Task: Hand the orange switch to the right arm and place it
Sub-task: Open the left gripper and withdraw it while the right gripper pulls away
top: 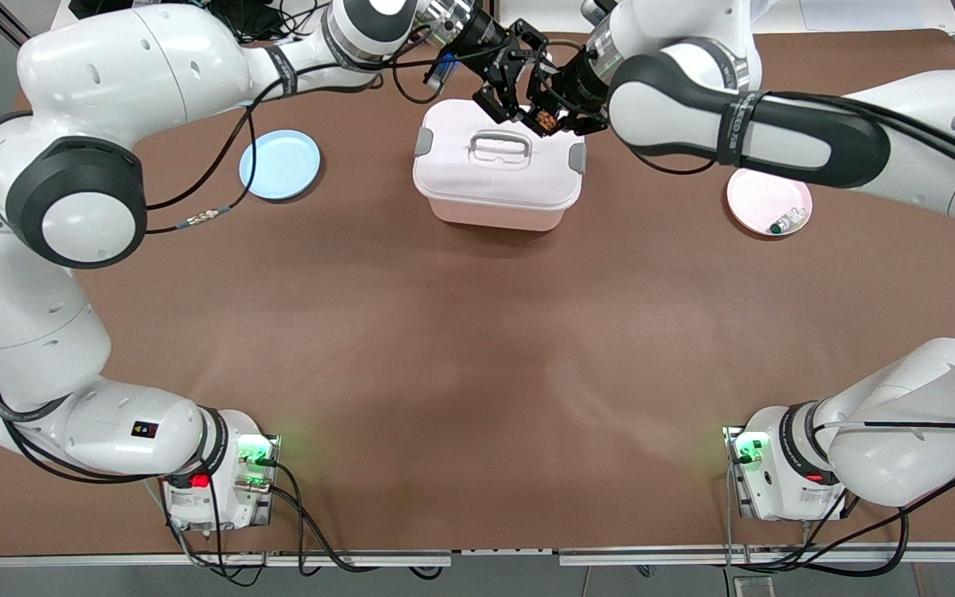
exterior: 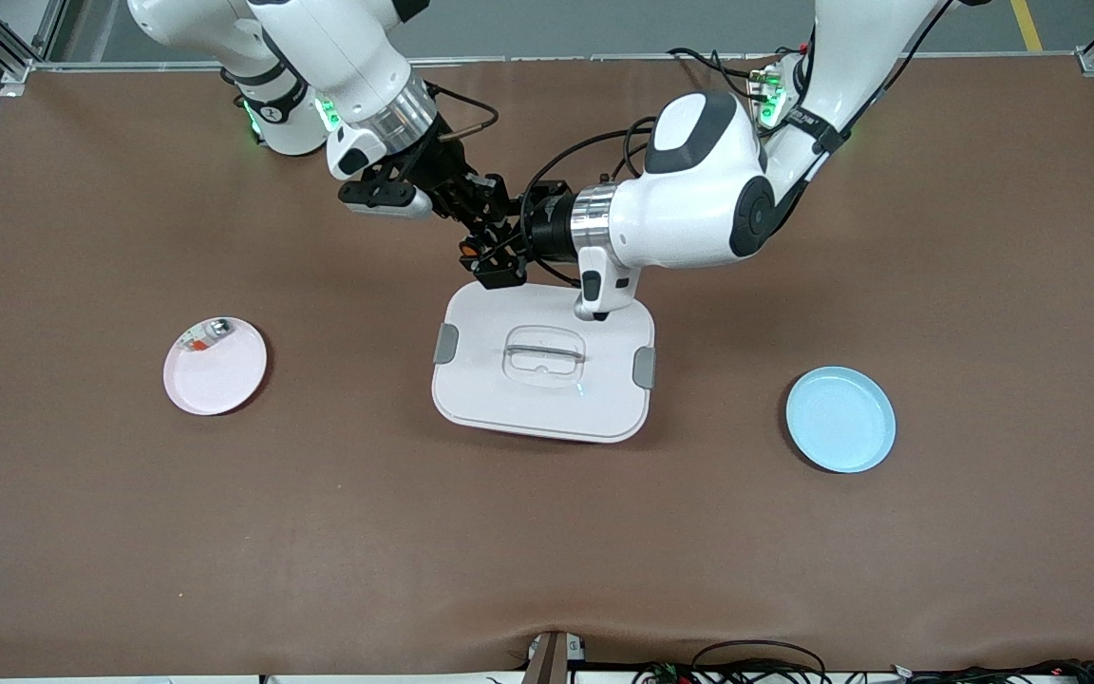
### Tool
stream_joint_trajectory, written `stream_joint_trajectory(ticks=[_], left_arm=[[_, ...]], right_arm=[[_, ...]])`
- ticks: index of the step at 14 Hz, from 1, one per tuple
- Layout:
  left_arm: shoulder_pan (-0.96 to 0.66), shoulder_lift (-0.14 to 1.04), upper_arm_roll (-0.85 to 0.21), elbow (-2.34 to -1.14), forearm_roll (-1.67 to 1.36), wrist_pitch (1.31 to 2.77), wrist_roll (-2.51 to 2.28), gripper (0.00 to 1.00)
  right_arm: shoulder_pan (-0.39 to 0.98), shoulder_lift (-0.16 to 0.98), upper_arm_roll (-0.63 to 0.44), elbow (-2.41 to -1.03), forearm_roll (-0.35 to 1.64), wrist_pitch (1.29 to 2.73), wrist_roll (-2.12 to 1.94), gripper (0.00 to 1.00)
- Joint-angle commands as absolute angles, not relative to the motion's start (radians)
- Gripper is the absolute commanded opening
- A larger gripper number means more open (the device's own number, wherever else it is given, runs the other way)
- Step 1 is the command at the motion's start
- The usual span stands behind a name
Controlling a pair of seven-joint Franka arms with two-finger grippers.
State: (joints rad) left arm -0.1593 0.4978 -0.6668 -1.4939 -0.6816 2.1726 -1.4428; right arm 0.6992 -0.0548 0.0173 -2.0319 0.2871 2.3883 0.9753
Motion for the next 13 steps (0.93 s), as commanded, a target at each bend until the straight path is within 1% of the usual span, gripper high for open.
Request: stream_joint_trajectory(ticks=[1, 4, 8, 10, 13], left_arm=[[-0.15, 0.474, -0.655, -1.48, -0.55, 2.174, -1.514, 1.0], [-0.1, 0.45, -0.641, -1.46, -0.442, 2.163, -1.564, 1.0], [-0.014, 0.428, -0.64, -1.459, -0.251, 2.076, -1.56, 1.0], [0.018, 0.422, -0.647, -1.457, -0.094, 2.008, -1.527, 1.0], [0.063, 0.385, -0.643, -1.445, 0.001, 1.945, -1.309, 1.0]], right_arm=[[0.677, -0.057, 0.018, -1.932, 0.29, 2.217, 0.965, 0.0], [0.65, -0.057, 0.018, -1.829, 0.29, 2.054, 0.947, 0.0], [0.608, -0.057, 0.018, -1.743, 0.293, 1.883, 0.8, 0.0], [0.569, -0.06, 0.017, -1.715, 0.293, 1.792, 0.665, 0.0], [0.493, -0.063, 0.017, -1.687, 0.287, 1.637, 0.368, 0.0]])
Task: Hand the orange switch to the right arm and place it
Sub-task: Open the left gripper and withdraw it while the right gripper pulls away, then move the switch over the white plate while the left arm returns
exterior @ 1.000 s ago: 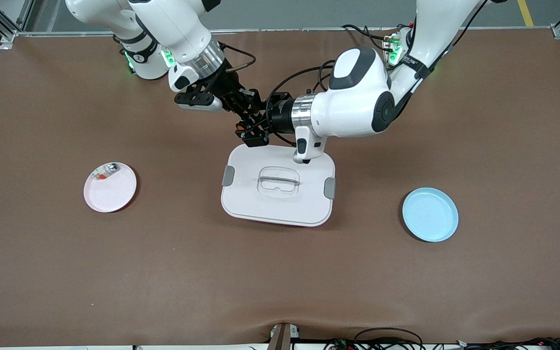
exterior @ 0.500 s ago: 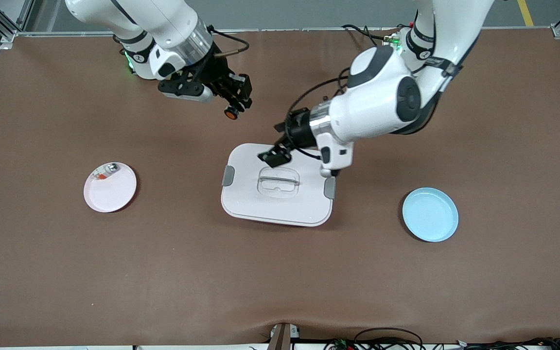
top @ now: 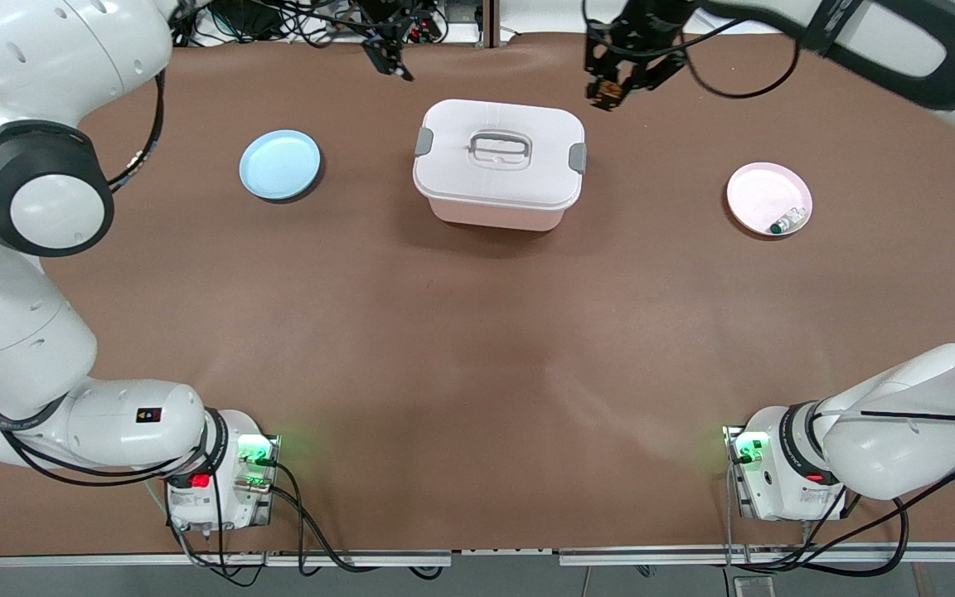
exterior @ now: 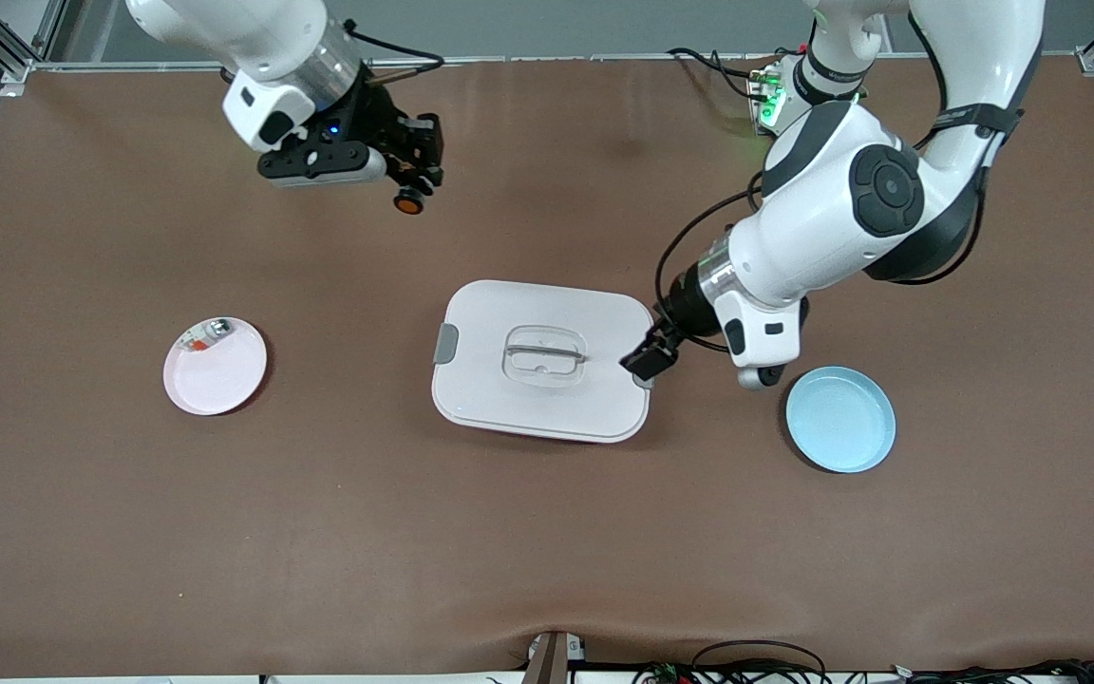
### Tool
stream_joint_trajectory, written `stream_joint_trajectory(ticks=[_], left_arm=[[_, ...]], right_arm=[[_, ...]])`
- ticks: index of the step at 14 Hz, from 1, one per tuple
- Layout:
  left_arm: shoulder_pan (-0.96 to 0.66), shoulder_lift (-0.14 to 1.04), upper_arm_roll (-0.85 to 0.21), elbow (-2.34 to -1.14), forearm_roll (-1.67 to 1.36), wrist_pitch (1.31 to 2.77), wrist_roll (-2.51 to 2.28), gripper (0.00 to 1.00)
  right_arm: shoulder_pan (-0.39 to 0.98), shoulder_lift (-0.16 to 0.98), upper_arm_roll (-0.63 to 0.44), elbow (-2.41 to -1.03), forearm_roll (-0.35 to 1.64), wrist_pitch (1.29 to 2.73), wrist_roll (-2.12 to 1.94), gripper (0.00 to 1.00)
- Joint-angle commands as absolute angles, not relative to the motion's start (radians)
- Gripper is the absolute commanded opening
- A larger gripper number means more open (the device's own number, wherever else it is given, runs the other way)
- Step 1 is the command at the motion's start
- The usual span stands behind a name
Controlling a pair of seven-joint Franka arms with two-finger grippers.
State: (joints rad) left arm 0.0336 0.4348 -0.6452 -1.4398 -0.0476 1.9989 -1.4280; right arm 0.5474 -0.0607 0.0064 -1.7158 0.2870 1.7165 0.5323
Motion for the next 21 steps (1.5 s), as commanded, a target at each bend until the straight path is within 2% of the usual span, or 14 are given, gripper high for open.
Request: stream_joint_trajectory(ticks=[1, 5, 10, 14, 21], left_arm=[[0.087, 0.377, -0.643, -1.445, 0.021, 1.918, -1.219, 1.0], [0.132, 0.356, -0.643, -1.445, 0.205, 1.801, -1.02, 1.0], [0.193, 0.296, -0.643, -1.445, 0.285, 1.74, -0.884, 1.0], [0.273, 0.247, -0.643, -1.445, 0.282, 1.649, -0.636, 1.0], [0.359, 0.195, -0.646, -1.439, 0.267, 1.56, -0.456, 1.0]], right_arm=[[0.462, -0.067, 0.015, -1.687, 0.284, 1.59, 0.242, 0.0], [0.348, -0.087, 0.015, -1.692, 0.116, 1.47, -0.219, 0.0], [0.143, -0.083, 0.015, -1.727, 0.061, 1.495, -0.795, 0.0], [0.052, -0.083, 0.017, -1.85, -0.026, 1.659, -1.102, 0.0], [-0.06, -0.052, 0.015, -2.083, -0.063, 2.009, -1.305, 0.0]])
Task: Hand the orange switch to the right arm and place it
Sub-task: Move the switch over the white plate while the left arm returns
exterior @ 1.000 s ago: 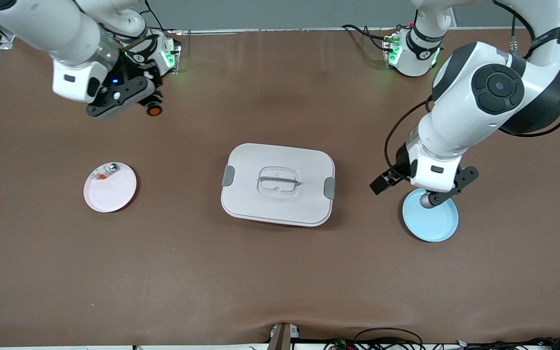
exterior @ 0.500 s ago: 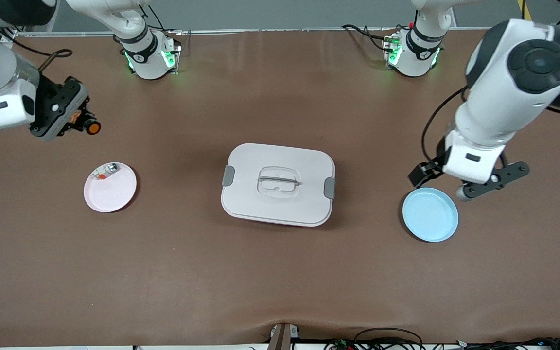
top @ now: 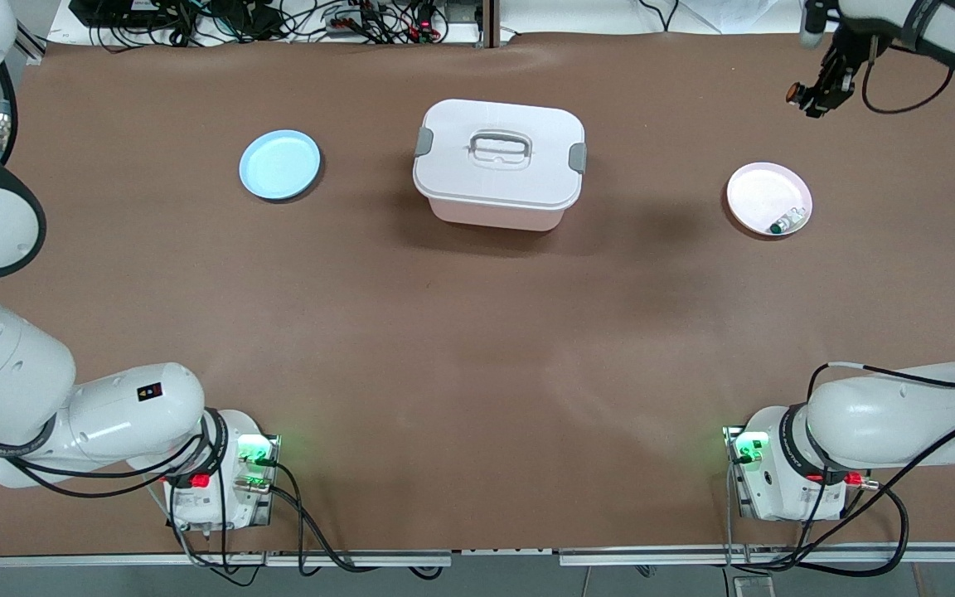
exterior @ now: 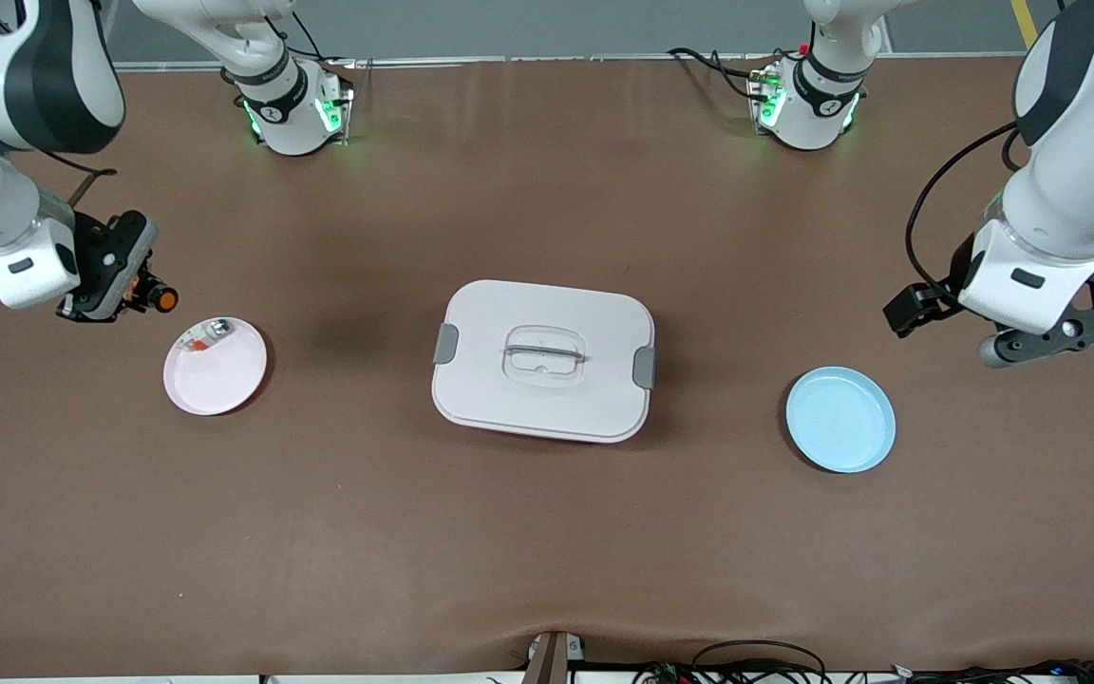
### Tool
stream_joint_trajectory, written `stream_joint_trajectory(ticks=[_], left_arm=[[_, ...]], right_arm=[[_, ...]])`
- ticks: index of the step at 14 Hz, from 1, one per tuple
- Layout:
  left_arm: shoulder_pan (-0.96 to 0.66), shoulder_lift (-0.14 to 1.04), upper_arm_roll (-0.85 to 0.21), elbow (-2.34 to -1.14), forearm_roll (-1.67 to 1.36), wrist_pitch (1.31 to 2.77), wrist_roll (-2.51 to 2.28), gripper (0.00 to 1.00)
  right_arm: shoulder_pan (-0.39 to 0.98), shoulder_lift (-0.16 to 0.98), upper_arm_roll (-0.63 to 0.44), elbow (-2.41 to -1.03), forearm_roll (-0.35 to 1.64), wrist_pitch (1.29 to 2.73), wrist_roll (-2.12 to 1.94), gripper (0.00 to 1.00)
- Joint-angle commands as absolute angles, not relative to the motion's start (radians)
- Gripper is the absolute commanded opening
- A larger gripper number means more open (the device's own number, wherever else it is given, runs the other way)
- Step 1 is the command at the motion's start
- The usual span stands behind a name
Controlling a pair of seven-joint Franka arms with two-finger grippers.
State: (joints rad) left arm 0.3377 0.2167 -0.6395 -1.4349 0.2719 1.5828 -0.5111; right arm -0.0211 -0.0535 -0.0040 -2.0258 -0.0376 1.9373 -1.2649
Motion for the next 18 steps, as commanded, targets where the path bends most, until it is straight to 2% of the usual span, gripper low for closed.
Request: stream_joint_trajectory(ticks=[1, 5, 6, 9, 12, 14, 18], left_arm=[[0.36, 0.195, -0.644, -1.439, 0.265, 1.56, -0.419, 1.0], [0.354, 0.146, -0.626, -1.44, 0.264, 1.543, -0.345, 1.0], [0.322, 0.129, -0.574, -1.443, 0.255, 1.536, -0.31, 1.0], [0.172, 0.088, -0.334, -1.453, 0.123, 1.517, -0.204, 1.0], [0.094, 0.046, -0.224, -1.489, 0.1, 1.506, -0.14, 1.0], [0.075, 0.02, -0.181, -1.517, 0.062, 1.506, -0.126, 1.0], [0.077, -0.003, -0.175, -1.526, 0.048, 1.508, -0.084, 1.0]], right_arm=[[-0.07, -0.026, 0.015, -2.097, -0.081, 2.041, -1.311, 0.0], [-0.129, 0.093, 0.015, -2.1, -0.141, 2.175, -1.389, 0.0], [-0.138, 0.113, 0.015, -2.103, -0.141, 2.215, -1.41, 0.0], [-0.141, 0.158, 0.015, -2.117, -0.143, 2.278, -1.41, 0.0], [-0.14, 0.187, 0.015, -2.187, -0.144, 2.402, -1.41, 0.0], [-0.138, 0.213, 0.014, -2.204, -0.155, 2.422, -1.41, 0.0], [-0.14, 0.255, 0.011, -2.244, -0.158, 2.496, -1.41, 0.0]])
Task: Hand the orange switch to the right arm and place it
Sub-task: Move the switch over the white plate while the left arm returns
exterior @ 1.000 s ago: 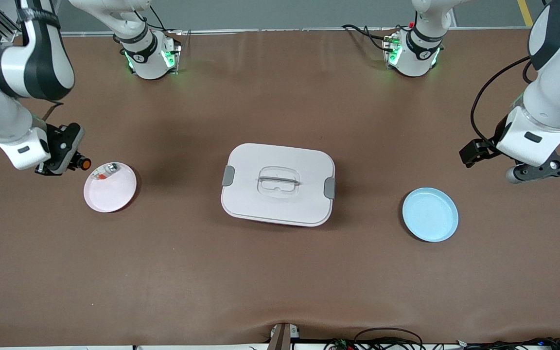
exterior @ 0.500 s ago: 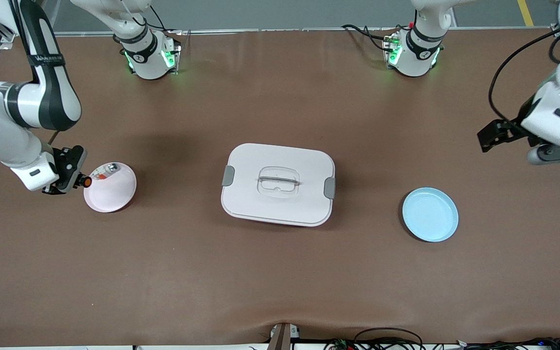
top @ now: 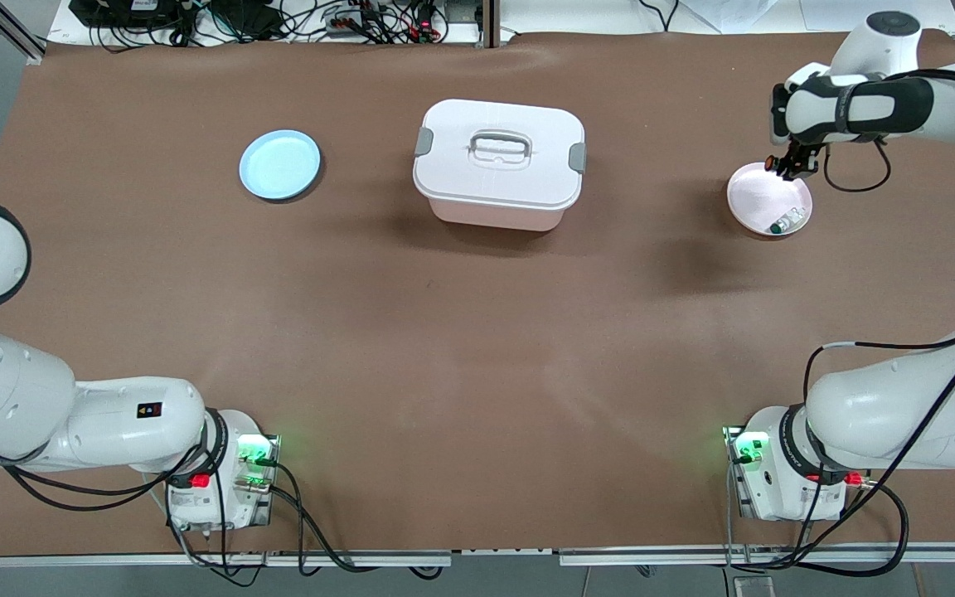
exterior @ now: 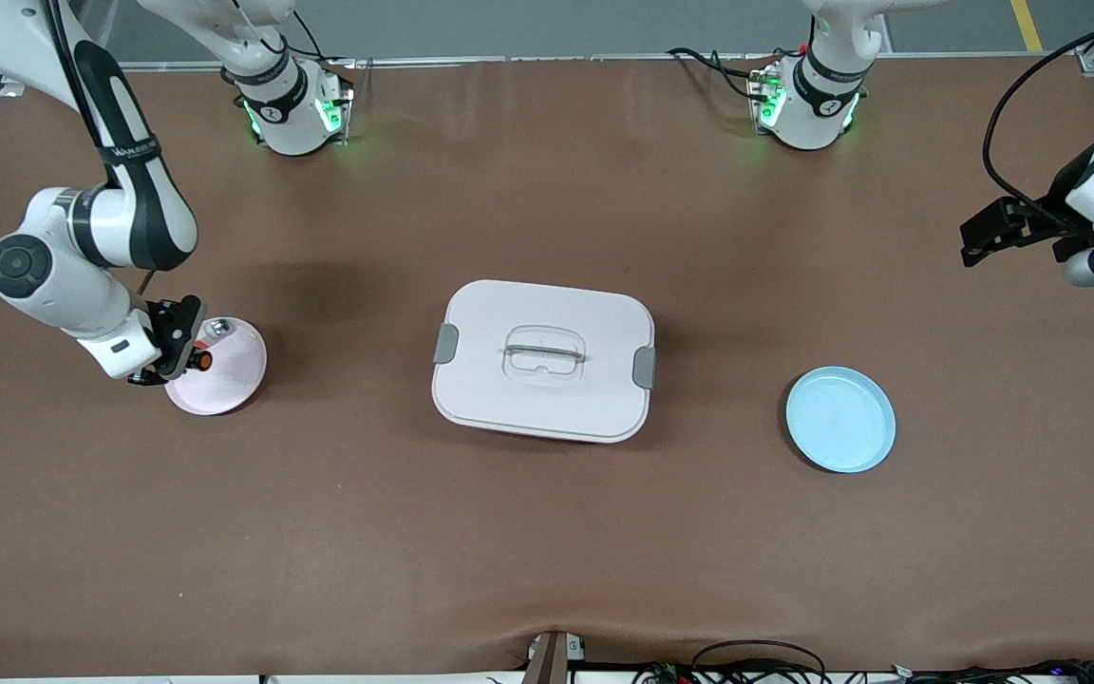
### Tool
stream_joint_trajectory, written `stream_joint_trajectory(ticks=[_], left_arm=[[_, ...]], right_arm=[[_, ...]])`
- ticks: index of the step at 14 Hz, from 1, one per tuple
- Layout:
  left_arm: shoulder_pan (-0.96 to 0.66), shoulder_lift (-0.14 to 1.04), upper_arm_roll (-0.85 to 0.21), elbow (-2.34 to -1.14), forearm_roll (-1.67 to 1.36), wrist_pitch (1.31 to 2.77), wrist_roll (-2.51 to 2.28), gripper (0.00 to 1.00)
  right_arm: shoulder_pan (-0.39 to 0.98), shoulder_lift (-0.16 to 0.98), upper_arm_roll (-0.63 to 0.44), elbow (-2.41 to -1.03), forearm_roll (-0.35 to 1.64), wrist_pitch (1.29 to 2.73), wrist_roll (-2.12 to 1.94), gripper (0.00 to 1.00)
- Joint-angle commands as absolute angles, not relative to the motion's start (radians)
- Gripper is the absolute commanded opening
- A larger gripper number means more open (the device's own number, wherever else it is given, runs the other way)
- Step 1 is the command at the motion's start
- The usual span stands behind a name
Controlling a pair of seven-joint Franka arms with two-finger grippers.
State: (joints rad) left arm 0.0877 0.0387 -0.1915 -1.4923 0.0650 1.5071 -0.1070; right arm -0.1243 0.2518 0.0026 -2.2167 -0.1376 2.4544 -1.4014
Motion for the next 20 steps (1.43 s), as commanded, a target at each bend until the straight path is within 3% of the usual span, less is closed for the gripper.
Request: stream_joint_trajectory(ticks=[1, 11, 20], left_arm=[[0.078, -0.003, -0.175, -1.525, 0.048, 1.508, -0.084, 1.0], [0.083, -0.006, -0.186, -1.522, 0.048, 1.505, -0.084, 1.0], [0.083, -0.006, -0.186, -1.522, 0.049, 1.5, -0.083, 1.0]], right_arm=[[-0.14, 0.256, 0.009, -2.253, -0.158, 2.5, -1.41, 0.0], [-0.143, 0.357, -0.025, -2.279, -0.16, 2.695, -1.471, 0.0], [-0.135, 0.388, -0.023, -2.278, -0.16, 2.712, -1.47, 0.0]])
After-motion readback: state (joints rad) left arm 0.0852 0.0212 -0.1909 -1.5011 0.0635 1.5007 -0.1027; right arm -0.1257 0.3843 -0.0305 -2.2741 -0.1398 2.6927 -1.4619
